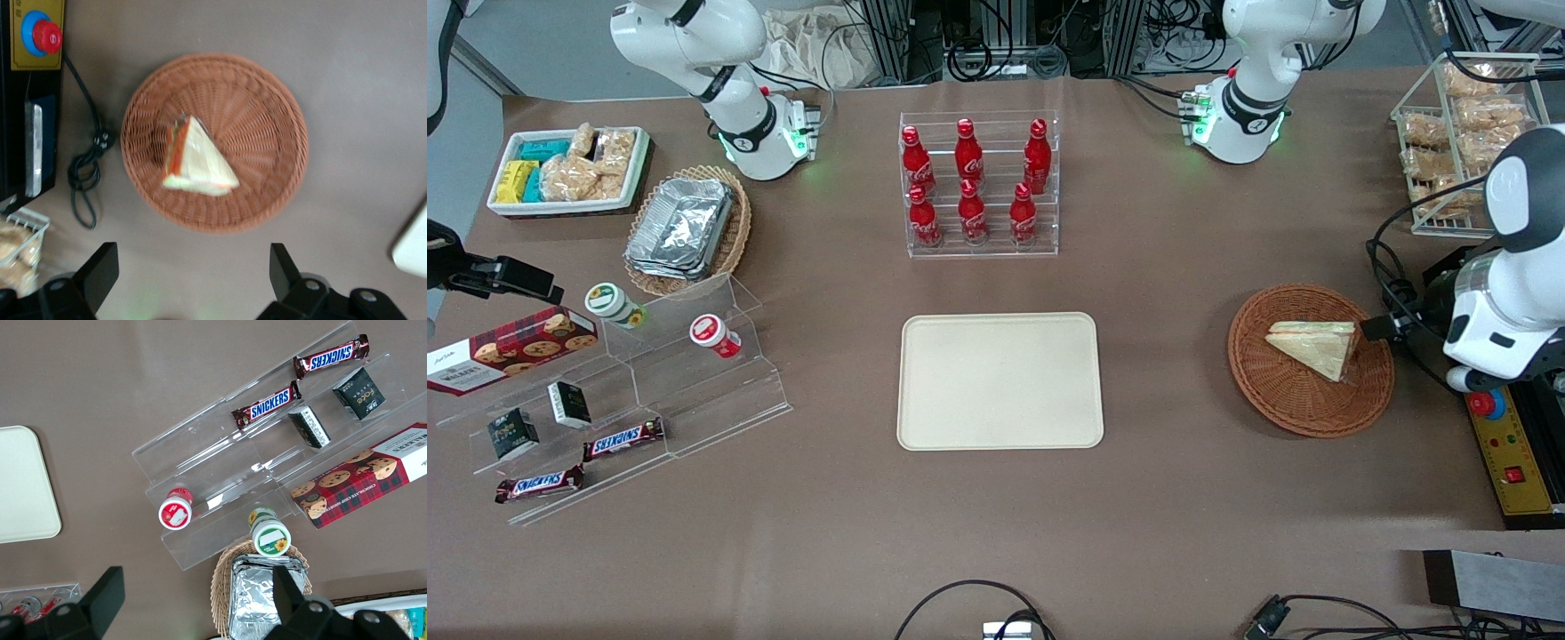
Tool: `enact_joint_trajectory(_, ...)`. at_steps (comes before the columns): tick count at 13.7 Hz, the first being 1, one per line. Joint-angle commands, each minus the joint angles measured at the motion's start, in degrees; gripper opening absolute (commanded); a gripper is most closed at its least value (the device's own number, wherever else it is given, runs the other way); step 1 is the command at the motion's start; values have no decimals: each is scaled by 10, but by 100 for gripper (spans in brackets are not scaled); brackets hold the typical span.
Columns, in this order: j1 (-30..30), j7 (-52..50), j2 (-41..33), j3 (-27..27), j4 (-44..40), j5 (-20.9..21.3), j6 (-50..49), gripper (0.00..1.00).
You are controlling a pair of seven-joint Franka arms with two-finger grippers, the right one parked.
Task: Place sandwich from basket to tray
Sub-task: 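Lower the open left gripper over the wrapped sandwich in the wicker basket, then close the left gripper on the wrapped sandwich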
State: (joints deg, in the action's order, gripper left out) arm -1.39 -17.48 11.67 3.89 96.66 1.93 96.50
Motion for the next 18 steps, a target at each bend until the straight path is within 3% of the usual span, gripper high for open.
enact_joint_trajectory(1,3,-65,-50,9,112,-8,95,100)
enact_joint_trajectory(5,3,-190,-53,10,209,-2,218,100)
enact_joint_trajectory(9,3,-207,-40,23,292,-1,316,100)
enact_joint_trajectory(13,3,-211,-31,62,298,-1,298,100)
enact_joint_trajectory(18,4,-224,1,64,302,-15,300,100)
